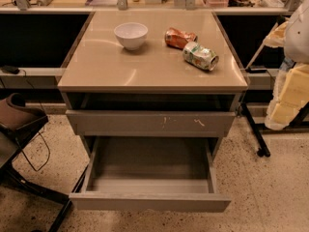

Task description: Close middle drawer

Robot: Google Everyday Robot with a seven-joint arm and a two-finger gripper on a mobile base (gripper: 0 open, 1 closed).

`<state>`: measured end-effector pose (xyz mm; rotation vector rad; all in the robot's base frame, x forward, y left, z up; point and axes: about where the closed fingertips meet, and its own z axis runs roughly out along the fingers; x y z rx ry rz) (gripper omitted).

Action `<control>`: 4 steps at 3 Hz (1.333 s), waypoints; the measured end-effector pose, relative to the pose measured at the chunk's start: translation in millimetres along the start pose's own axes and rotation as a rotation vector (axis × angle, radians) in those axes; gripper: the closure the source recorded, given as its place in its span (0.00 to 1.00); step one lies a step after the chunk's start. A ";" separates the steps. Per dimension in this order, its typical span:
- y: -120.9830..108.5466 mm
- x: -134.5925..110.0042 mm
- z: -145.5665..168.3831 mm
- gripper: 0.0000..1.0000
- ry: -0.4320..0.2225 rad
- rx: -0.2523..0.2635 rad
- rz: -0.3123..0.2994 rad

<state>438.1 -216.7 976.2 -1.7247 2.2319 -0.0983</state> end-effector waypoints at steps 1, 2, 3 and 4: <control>0.0 0.0 0.0 0.00 0.000 0.000 0.000; 4.3 -0.7 4.2 0.00 -0.015 0.007 -0.024; 32.6 -6.0 33.9 0.00 -0.109 -0.017 -0.089; 79.7 -23.5 92.7 0.00 -0.282 -0.067 -0.143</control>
Offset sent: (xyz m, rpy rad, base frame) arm -0.0063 0.0039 -0.0170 0.0117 -0.0090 0.0595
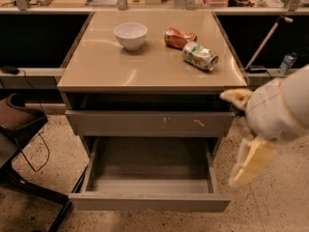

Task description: Close middle drawer

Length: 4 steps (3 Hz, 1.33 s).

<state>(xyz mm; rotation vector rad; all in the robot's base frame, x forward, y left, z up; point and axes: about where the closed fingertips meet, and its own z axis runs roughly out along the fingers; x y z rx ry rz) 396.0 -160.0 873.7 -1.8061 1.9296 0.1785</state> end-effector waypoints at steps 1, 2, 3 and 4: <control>43.7 11.5 89.1 0.00 -0.182 -0.061 0.004; 100.3 57.5 197.9 0.00 -0.240 -0.151 0.021; 178.9 115.0 308.3 0.00 -0.159 -0.317 0.054; 229.7 159.3 388.5 0.00 -0.055 -0.424 0.107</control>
Offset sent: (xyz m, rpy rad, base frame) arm -0.1176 0.0614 -0.5480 0.1508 0.3602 -0.0091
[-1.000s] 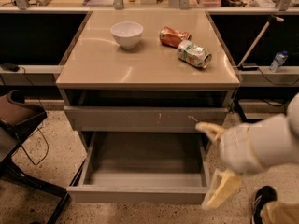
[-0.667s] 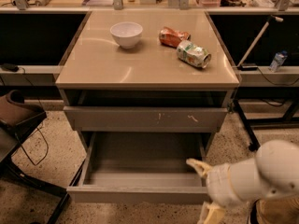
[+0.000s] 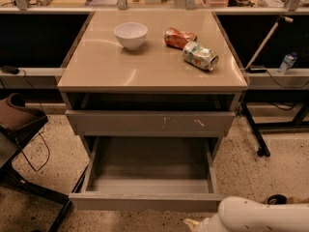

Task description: Close middle drawer

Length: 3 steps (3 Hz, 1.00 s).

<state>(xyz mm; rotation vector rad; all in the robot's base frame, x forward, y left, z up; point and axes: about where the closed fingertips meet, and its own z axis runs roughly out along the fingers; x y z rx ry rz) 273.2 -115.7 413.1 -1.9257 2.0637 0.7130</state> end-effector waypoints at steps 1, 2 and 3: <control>-19.1 33.9 59.7 0.00 0.078 -0.009 0.073; -66.3 38.8 74.9 0.00 0.118 0.085 0.132; -104.1 44.1 60.2 0.00 0.135 0.188 0.183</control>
Offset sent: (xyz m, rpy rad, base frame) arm 0.1123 0.0014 -0.1154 -0.2226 -0.1000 -0.2451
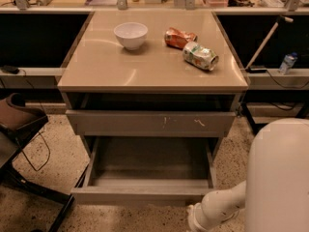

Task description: Close middle drawer

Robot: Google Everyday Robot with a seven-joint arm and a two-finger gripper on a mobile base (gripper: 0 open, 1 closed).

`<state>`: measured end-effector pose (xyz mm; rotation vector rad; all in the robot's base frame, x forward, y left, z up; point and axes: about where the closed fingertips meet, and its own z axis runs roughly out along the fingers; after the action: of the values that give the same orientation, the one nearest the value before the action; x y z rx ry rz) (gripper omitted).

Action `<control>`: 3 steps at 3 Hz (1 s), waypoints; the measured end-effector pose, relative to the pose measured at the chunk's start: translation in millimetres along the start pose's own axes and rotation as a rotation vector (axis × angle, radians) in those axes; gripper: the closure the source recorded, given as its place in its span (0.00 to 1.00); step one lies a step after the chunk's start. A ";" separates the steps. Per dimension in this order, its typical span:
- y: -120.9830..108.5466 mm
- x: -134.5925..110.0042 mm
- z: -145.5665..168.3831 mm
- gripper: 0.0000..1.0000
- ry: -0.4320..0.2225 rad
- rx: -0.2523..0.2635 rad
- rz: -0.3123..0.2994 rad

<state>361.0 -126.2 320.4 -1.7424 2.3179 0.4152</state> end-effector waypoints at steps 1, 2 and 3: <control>-35.0 -2.9 -11.0 0.00 0.003 0.083 0.050; -68.3 -6.8 -15.8 0.00 0.000 0.139 0.116; -97.4 -14.2 -15.0 0.00 0.013 0.164 0.173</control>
Offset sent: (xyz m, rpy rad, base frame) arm 0.1116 -0.0266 0.0156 -0.0543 -0.1259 -0.2563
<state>458.5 -144.0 329.8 -1.4808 2.4455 0.2341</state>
